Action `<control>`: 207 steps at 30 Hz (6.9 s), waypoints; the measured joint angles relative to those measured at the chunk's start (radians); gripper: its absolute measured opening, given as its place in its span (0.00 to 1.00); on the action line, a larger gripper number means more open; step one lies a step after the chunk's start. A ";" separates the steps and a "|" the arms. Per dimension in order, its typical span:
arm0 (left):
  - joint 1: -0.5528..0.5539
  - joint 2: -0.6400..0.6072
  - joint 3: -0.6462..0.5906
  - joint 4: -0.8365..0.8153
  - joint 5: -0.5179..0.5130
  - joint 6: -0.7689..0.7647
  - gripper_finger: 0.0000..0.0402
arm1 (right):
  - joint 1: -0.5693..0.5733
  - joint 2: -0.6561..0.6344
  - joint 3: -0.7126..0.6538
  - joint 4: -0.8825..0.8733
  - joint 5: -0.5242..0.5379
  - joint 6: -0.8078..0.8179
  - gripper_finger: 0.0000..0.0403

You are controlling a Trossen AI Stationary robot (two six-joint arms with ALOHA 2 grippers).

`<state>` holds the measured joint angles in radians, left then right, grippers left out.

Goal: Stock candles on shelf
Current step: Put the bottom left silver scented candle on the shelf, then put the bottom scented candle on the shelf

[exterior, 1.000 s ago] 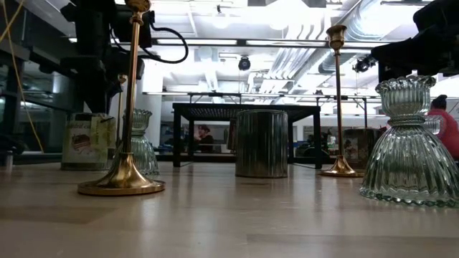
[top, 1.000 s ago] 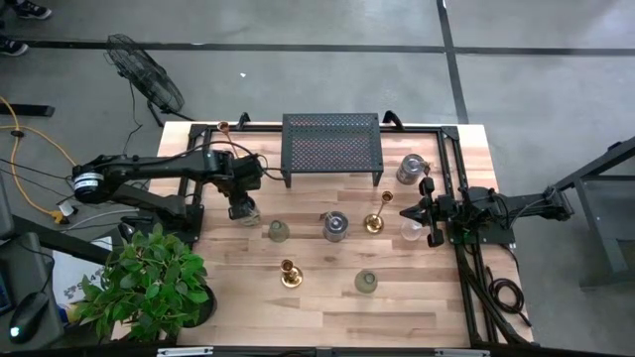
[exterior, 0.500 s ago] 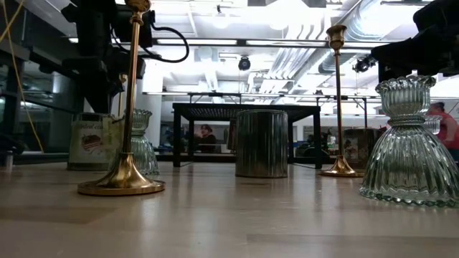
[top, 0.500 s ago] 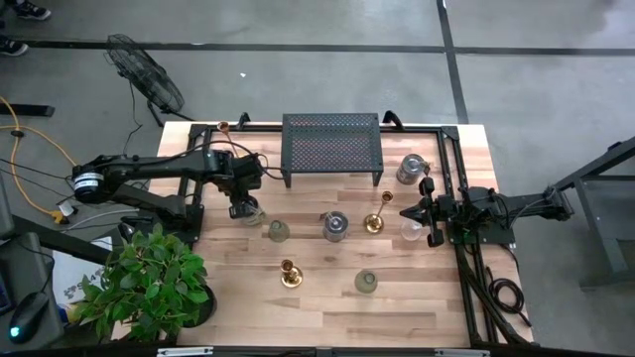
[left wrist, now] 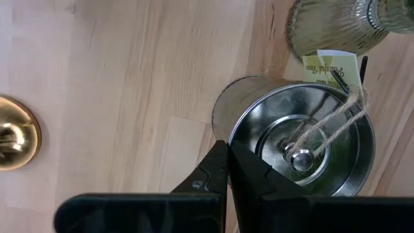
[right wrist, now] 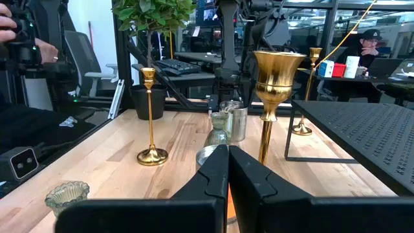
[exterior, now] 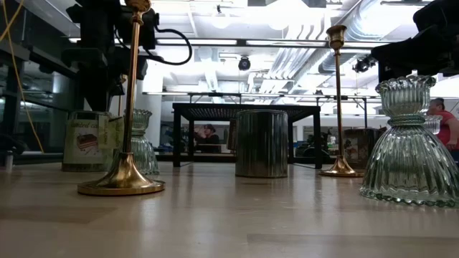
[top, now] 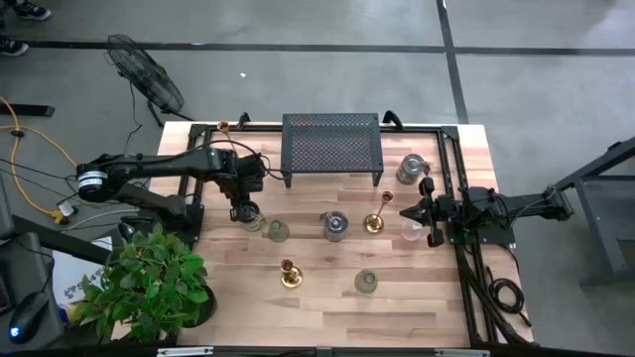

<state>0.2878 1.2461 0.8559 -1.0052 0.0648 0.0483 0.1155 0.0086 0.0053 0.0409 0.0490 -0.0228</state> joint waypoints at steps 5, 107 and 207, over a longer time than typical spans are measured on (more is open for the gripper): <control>0.000 0.001 0.025 -0.036 -0.014 -0.004 0.00 | 0.000 0.000 0.000 0.000 0.000 0.000 0.01; 0.388 0.756 1.405 -0.325 -0.159 0.262 0.00 | 0.000 0.002 0.000 0.000 0.000 0.000 0.01; 0.266 0.578 1.403 -0.369 -0.272 0.224 0.45 | 0.000 0.002 0.000 0.000 0.000 0.000 0.01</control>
<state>0.5541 1.8246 2.2589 -1.3737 -0.2067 0.2720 0.1157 0.0105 0.0051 0.0406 0.0494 -0.0230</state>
